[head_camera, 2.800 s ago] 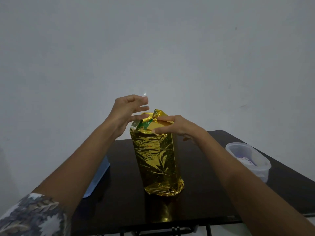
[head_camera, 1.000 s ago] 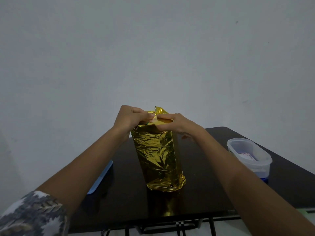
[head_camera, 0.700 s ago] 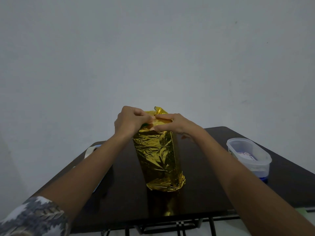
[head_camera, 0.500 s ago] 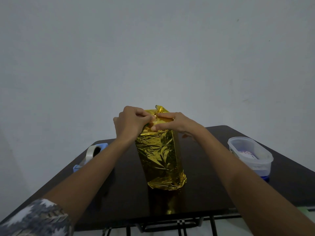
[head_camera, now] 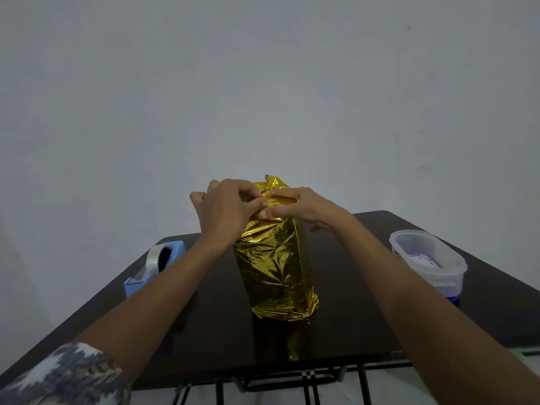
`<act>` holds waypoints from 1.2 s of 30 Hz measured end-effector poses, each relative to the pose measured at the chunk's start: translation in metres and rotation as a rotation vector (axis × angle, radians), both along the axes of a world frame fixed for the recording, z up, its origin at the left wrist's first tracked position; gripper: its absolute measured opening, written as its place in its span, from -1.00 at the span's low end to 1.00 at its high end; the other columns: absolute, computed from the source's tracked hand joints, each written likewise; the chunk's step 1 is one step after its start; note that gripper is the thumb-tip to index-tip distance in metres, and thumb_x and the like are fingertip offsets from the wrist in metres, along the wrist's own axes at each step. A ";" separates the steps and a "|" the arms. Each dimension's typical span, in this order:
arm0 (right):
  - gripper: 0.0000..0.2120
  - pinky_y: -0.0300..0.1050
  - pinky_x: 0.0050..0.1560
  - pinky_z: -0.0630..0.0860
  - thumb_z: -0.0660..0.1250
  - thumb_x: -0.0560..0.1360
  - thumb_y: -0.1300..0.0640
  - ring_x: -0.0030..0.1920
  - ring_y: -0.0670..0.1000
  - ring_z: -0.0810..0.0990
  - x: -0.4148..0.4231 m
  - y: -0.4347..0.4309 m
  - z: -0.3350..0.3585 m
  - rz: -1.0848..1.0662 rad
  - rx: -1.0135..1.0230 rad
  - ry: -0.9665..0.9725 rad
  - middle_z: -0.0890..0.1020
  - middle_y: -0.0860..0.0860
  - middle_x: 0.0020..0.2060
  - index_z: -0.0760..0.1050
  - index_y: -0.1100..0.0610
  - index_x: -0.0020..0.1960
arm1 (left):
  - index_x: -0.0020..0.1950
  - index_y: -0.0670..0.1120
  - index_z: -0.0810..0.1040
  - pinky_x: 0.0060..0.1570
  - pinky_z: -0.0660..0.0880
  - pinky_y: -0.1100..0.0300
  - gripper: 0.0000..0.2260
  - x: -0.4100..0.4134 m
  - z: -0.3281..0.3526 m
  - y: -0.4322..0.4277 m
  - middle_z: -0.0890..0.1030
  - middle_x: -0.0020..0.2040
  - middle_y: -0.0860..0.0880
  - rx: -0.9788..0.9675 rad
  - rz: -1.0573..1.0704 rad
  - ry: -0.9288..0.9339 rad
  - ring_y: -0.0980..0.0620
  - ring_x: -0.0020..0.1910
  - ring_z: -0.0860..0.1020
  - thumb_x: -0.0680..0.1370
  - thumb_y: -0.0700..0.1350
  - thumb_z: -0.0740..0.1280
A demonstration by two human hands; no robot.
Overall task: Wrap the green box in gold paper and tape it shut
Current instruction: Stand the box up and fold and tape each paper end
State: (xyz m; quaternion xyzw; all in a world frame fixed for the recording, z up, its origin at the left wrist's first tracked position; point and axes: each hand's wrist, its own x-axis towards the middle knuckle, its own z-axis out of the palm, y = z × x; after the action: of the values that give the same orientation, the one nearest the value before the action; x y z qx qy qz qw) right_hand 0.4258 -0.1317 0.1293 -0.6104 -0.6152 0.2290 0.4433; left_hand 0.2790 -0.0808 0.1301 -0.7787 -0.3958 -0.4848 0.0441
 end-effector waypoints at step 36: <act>-0.32 -0.14 0.20 0.39 0.49 0.34 -0.03 0.31 0.08 0.42 0.007 0.017 -0.006 0.062 0.019 0.010 0.42 0.10 0.34 0.37 0.03 0.41 | 0.33 -0.10 0.30 0.28 0.31 -0.09 -0.13 0.014 0.017 0.043 0.37 0.30 -0.13 -0.612 0.111 -0.191 -0.14 0.32 0.31 0.19 0.29 0.53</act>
State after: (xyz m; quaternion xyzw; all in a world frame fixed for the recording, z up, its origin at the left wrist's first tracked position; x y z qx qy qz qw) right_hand 0.4324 -0.1145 0.1234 -0.5857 -0.6337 0.2397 0.4449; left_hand 0.2927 -0.0377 0.1471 -0.6842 -0.5672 -0.4111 -0.2029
